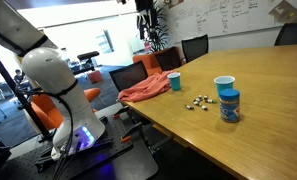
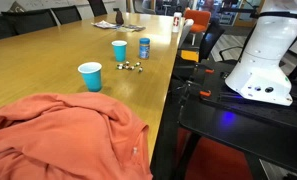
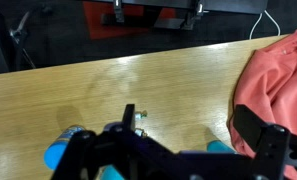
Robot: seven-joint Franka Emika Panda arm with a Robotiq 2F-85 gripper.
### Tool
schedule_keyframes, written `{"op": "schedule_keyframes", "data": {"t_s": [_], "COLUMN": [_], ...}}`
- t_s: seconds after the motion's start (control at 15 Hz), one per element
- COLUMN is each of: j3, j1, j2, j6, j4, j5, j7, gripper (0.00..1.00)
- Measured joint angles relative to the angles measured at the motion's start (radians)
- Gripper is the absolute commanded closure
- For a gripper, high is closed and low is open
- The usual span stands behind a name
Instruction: Place one piece of candy in the light blue cup on the right
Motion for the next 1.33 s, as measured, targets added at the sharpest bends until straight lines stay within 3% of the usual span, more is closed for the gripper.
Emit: {"op": "schedule_keyframes", "data": {"t_s": [0.6,0.93,1.33], "j3": [0.000,-0.010,-0.012], "j1": [-0.002,-0.019,-0.056], "j2": [0.004,0.090,0.309], "j6": [0.021,0.265,0.616], "j4": [-0.004,-0.068,-0.143], "j5": [-0.001,-0.003,-0.061], "j7": [0.000,0.000,0.008], "gripper": [0.00,0.00,0.00]}}
